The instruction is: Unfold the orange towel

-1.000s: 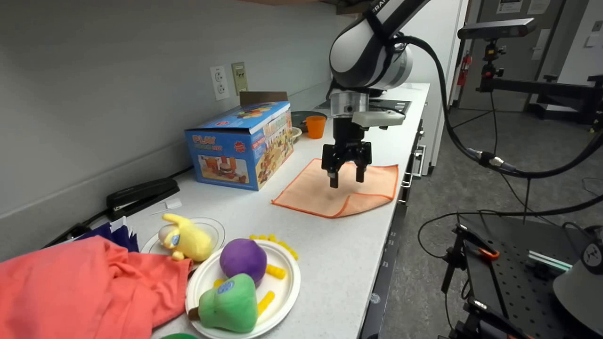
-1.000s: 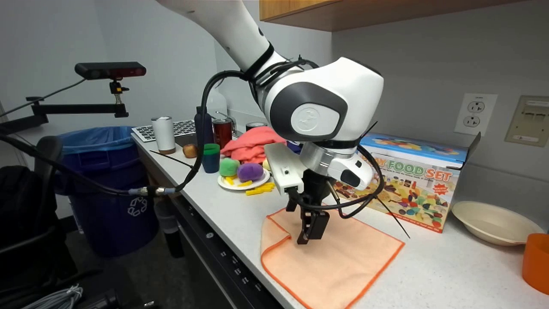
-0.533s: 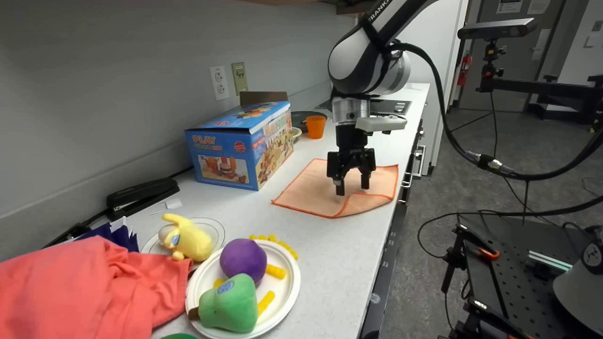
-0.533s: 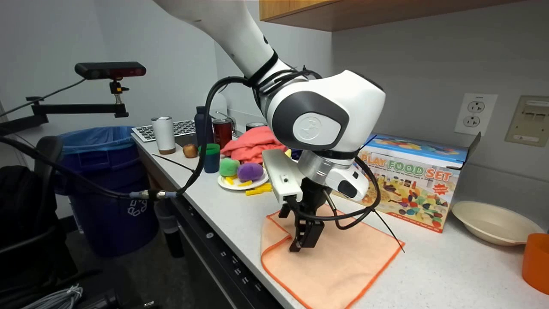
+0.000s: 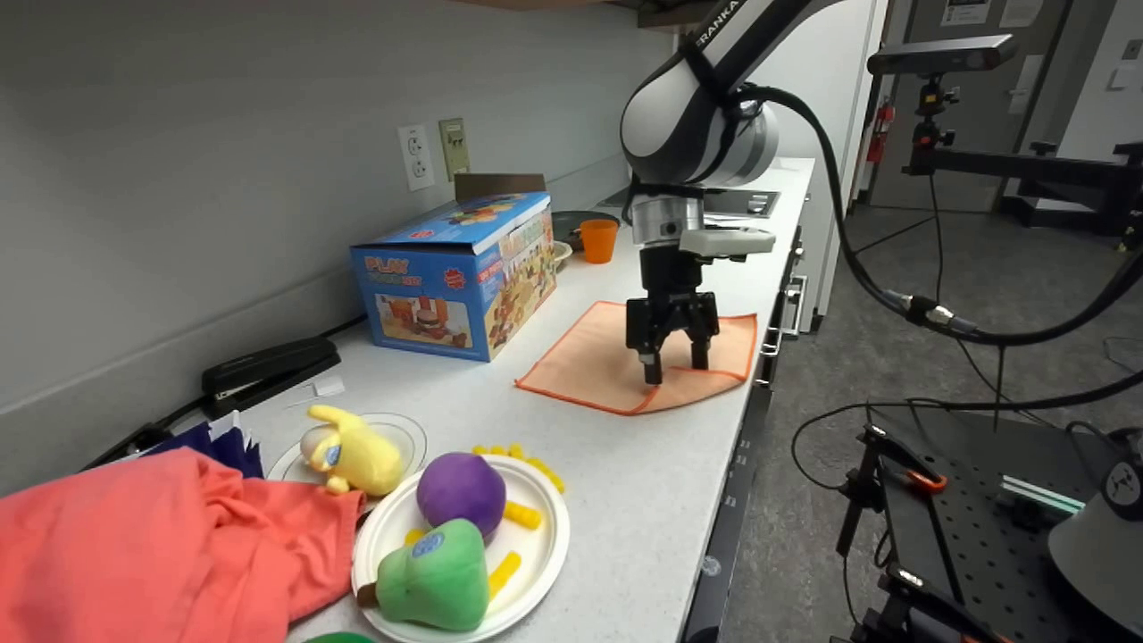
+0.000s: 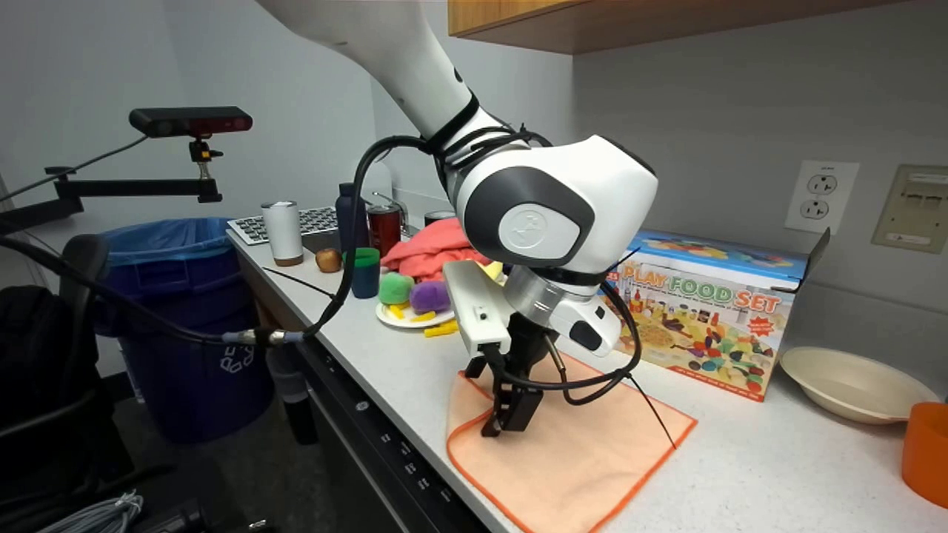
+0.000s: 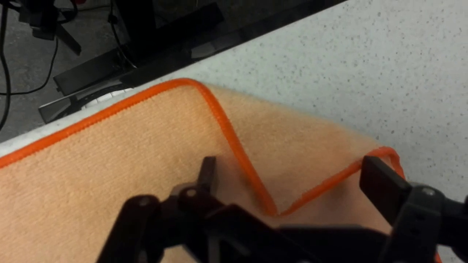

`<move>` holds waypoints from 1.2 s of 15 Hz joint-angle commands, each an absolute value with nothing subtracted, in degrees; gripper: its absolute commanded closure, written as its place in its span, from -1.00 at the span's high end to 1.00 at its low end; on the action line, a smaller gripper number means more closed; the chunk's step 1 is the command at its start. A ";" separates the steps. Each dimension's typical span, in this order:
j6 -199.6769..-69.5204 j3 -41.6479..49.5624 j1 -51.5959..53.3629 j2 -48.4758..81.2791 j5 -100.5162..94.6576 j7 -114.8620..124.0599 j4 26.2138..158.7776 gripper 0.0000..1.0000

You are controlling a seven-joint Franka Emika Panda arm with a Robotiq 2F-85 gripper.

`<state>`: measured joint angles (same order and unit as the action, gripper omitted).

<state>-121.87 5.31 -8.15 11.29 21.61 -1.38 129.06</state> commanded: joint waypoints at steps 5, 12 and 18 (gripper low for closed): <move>-120.35 4.21 -8.30 9.89 24.60 -4.15 130.56 1.00; -119.76 3.19 -7.61 7.27 26.32 -5.45 132.63 1.00; -119.58 2.00 -6.46 4.71 26.43 -6.09 135.26 1.00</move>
